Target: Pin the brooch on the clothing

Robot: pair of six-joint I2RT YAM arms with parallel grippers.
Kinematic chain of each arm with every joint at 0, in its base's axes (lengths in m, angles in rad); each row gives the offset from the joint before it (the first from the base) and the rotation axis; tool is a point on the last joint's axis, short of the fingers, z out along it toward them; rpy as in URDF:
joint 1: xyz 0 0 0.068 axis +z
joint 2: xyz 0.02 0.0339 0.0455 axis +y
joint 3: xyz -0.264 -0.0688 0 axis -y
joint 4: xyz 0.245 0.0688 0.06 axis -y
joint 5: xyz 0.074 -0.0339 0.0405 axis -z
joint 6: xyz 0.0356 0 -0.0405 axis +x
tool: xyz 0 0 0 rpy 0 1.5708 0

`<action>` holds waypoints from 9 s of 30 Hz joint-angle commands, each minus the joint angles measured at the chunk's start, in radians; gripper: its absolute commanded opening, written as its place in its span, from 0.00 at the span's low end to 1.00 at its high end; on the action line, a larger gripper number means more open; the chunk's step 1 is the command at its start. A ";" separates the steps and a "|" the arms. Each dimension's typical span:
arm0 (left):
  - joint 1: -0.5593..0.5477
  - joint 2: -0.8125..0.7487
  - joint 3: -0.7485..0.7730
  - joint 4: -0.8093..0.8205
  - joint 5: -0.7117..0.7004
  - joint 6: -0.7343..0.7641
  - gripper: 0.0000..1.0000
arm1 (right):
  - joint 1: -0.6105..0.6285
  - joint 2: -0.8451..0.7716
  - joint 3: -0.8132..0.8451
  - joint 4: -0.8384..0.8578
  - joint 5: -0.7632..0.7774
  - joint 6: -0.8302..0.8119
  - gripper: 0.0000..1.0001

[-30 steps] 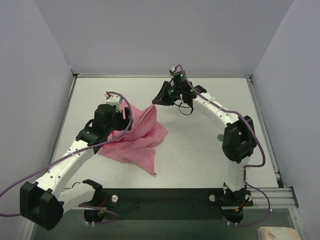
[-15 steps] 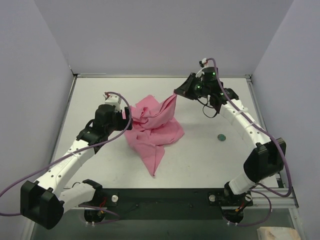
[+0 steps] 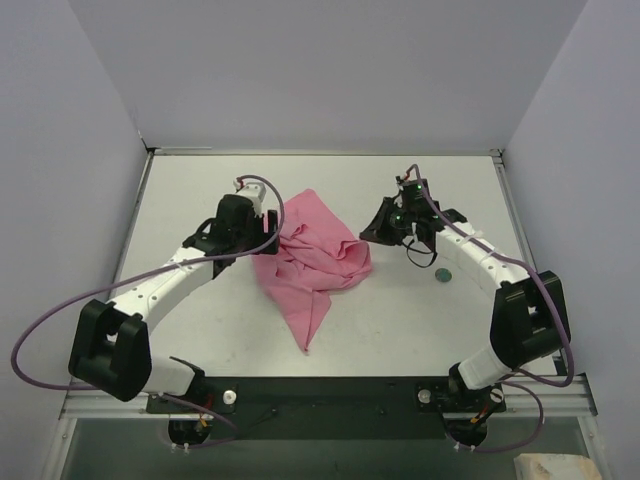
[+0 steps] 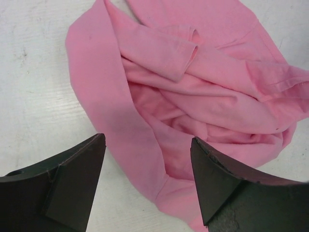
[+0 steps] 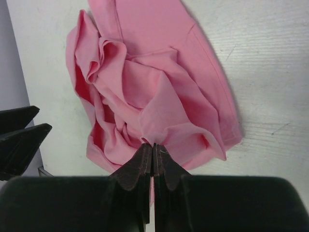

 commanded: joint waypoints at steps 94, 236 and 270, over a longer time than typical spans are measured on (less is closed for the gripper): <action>-0.062 -0.418 0.843 -0.158 -0.151 0.094 0.00 | -0.096 -0.683 0.466 -0.006 -0.005 -0.076 0.00; 0.337 0.531 1.513 0.293 0.175 -0.087 0.00 | -0.305 0.456 1.345 0.378 0.067 0.111 0.00; 0.239 -0.397 -0.343 0.606 0.009 -0.234 0.00 | -0.339 -0.262 -0.408 0.560 0.078 0.100 0.00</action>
